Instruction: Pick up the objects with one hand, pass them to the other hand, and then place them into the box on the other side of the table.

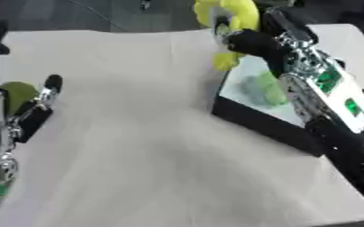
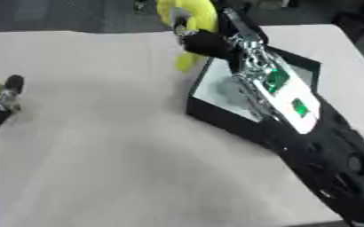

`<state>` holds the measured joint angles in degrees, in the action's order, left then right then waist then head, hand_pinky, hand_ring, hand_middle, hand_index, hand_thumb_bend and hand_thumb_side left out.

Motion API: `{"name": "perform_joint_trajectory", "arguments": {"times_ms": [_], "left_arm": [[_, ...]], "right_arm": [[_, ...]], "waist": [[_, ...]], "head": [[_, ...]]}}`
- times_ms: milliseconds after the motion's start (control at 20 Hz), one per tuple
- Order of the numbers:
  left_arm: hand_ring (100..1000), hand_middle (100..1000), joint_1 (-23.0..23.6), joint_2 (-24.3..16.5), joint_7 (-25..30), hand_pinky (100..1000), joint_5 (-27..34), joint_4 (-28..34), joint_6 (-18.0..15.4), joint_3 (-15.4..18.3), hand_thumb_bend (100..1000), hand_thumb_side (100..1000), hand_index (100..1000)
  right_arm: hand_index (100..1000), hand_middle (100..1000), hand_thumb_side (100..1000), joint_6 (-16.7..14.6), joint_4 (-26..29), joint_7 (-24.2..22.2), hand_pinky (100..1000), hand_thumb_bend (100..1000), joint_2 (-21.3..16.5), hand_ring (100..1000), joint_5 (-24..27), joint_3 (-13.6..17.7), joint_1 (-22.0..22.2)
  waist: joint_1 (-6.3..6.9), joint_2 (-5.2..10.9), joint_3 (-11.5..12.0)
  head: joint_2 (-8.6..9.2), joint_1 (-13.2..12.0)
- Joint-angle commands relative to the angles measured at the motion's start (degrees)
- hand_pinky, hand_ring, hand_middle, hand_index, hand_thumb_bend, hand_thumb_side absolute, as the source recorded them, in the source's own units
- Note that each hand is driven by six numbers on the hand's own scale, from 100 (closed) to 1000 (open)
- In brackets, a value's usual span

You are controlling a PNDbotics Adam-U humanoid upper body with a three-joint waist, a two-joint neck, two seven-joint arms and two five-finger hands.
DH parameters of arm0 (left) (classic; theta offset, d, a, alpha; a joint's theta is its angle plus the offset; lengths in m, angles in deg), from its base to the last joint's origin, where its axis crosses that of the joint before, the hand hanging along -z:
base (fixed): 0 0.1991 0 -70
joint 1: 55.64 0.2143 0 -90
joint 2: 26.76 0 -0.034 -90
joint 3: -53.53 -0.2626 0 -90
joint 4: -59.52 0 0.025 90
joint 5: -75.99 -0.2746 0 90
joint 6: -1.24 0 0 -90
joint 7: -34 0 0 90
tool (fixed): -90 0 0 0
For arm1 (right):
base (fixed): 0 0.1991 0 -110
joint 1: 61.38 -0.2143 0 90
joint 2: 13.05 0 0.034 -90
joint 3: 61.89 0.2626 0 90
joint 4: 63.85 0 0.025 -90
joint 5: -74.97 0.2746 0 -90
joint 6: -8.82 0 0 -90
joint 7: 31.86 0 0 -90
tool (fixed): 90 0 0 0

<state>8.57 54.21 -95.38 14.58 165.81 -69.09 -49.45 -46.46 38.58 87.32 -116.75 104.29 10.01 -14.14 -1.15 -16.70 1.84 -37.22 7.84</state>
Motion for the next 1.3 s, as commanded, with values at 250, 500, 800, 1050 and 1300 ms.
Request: {"name": "perform_joint_trajectory", "arguments": {"times_ms": [250, 500, 800, 1050, 1300], "left_arm": [[780, 511, -0.23, -3.41, 0.68, 830, 3.93, 4.77, 2.34, 3.78, 569, 143, 871], [766, 487, -0.32, -3.61, 2.15, 817, 7.0, 5.86, 2.17, 4.2, 527, 177, 869], [768, 495, -0.55, -3.49, 2.5, 819, 6.62, 6.51, 1.66, 4.1, 544, 155, 881], [765, 489, -0.54, -3.29, 2.22, 819, 6.35, 6.53, 1.82, 4.08, 531, 150, 877], [768, 486, -0.36, -3.08, 1.88, 824, 6.41, 6.5, 2.43, 4.04, 513, 132, 875]], "right_arm": [[532, 507, 100, 17.25, -0.06, 12.41, 666, 100, -10.13, 650, 2.95, 4.17, 3.58], [576, 538, 105, 17.25, -3.8, 5.93, 701, 137, -13.86, 688, 0.05, 5.49, 5.17], [718, 664, 166, 17.25, -7.82, -4.93, 776, 460, -15.55, 787, -9.54, 5.65, 5.63], [815, 774, 130, 17.25, -9.42, -15.25, 851, 474, -15.84, 892, -20.87, 6.37, 5.39], [862, 800, 100, 17.22, -9.44, -27.17, 893, 478, -16.44, 911, -30.53, 6.32, 5.18]], "waist": [[0.65, 2.03, -0.1], [0.77, 1.87, -0.09], [0.87, 1.74, -0.04], [0.82, 1.69, 0.04], [0.79, 1.62, 0.12]], "head": [[0.23, 0.93], [0.61, 1.36], [0.97, 1.62], [1.09, 1.67], [2.13, 1.52]]}}
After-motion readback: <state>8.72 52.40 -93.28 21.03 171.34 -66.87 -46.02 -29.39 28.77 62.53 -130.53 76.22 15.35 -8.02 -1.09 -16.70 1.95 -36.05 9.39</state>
